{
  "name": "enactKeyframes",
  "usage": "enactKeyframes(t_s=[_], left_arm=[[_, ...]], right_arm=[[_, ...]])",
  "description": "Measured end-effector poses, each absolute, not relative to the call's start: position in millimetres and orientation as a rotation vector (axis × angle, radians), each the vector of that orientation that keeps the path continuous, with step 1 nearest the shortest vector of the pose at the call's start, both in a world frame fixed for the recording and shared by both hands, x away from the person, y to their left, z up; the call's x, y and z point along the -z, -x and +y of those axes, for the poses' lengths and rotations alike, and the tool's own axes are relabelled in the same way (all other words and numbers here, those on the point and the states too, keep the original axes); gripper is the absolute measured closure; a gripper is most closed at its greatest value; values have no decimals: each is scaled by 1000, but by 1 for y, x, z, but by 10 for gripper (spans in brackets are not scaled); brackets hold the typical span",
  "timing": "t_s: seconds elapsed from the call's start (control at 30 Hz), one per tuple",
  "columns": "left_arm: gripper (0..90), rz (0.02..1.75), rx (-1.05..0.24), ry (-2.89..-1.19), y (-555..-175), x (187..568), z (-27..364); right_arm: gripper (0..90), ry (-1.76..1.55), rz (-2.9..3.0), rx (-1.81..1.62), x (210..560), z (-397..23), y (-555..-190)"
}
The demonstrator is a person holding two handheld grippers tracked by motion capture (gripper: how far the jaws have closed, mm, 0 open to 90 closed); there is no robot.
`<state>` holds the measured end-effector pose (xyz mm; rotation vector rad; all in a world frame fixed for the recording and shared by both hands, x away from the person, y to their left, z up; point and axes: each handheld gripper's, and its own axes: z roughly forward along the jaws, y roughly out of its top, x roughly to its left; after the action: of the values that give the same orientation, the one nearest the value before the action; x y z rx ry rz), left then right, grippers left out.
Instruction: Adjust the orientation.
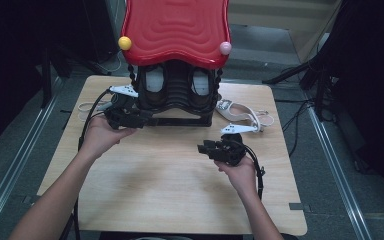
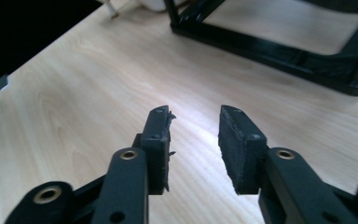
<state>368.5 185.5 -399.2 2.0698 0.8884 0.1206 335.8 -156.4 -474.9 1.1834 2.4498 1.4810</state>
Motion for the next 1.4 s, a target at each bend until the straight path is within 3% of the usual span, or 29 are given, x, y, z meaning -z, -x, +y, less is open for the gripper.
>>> enactKeyframes(t_s=[0.17,0.47,0.63,0.7,1.1,1.4], left_arm=[[592,903,-111,-2085,-367,412,188],[598,916,-83,-2089,-361,434,198],[664,922,-59,-2111,-358,445,203],[692,924,-50,-2098,-355,448,206],[784,955,-54,-2064,-347,462,223],[786,1013,-60,-2029,-347,469,246]], right_arm=[[603,-1233,2421,-1430,480,-161,-336],[597,-1219,2438,-1393,483,-164,-334],[587,-1213,2432,-1443,484,-166,-332],[543,-1231,2440,-1401,486,-166,-332],[591,-1202,2395,-1376,488,-170,-327],[624,-1245,2354,-1401,486,-176,-328]])
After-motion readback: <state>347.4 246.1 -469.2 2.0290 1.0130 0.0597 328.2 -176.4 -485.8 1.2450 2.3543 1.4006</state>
